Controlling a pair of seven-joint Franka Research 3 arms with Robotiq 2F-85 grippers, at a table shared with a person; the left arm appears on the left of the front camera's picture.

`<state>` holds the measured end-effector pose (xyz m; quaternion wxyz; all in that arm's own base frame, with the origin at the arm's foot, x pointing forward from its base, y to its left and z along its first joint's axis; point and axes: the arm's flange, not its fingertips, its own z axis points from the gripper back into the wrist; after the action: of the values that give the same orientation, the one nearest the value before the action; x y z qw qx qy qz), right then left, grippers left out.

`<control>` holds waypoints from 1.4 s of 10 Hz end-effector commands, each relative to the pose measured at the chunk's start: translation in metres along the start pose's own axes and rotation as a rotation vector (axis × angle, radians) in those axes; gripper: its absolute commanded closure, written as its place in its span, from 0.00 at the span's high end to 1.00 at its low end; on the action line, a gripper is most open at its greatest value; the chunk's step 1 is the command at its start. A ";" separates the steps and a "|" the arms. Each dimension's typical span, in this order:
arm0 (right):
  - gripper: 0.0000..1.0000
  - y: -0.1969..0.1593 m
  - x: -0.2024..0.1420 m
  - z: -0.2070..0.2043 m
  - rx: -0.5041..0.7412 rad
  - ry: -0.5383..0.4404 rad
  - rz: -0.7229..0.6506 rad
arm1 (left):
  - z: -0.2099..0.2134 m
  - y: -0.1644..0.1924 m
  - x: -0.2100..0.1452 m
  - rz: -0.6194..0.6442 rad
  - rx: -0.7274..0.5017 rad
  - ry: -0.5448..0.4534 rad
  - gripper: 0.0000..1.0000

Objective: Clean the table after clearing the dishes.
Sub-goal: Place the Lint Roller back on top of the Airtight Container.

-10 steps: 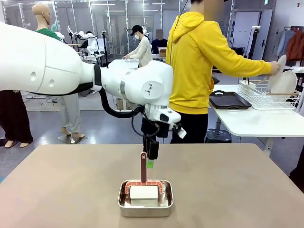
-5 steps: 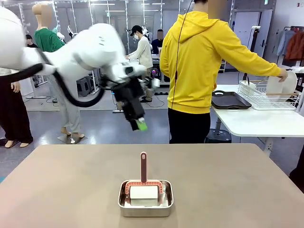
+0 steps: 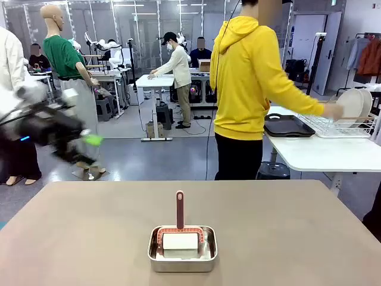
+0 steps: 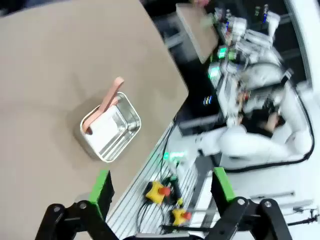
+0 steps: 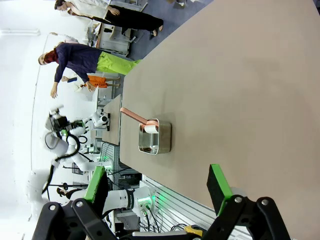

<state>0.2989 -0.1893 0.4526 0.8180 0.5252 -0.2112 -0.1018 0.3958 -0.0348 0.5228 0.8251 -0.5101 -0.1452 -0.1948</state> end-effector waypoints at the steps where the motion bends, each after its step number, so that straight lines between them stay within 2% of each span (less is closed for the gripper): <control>1: 1.00 0.002 0.000 0.000 0.004 -0.002 0.000 | 0.056 0.013 -0.080 0.110 0.071 -0.258 1.00; 4: 1.00 0.002 0.000 0.000 0.004 -0.002 0.000 | 0.139 0.036 -0.160 0.302 0.057 -0.513 1.00; 7: 1.00 0.002 0.000 0.000 0.004 -0.002 0.000 | 0.171 0.049 -0.204 0.416 0.106 -0.626 1.00; 8: 1.00 0.002 0.000 0.000 0.004 -0.002 0.000 | 0.173 0.055 -0.210 0.437 0.131 -0.660 1.00; 9: 1.00 0.002 0.000 0.000 0.004 -0.002 0.000 | 0.198 0.054 -0.185 0.374 0.089 -0.630 1.00; 14: 1.00 0.002 0.000 0.000 0.004 -0.002 0.000 | 0.198 0.054 -0.185 0.374 0.089 -0.630 1.00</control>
<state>0.2992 -0.1889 0.4525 0.8182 0.5253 -0.2107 -0.1013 0.2496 0.1975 0.4840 0.7854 -0.5232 -0.3002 0.1392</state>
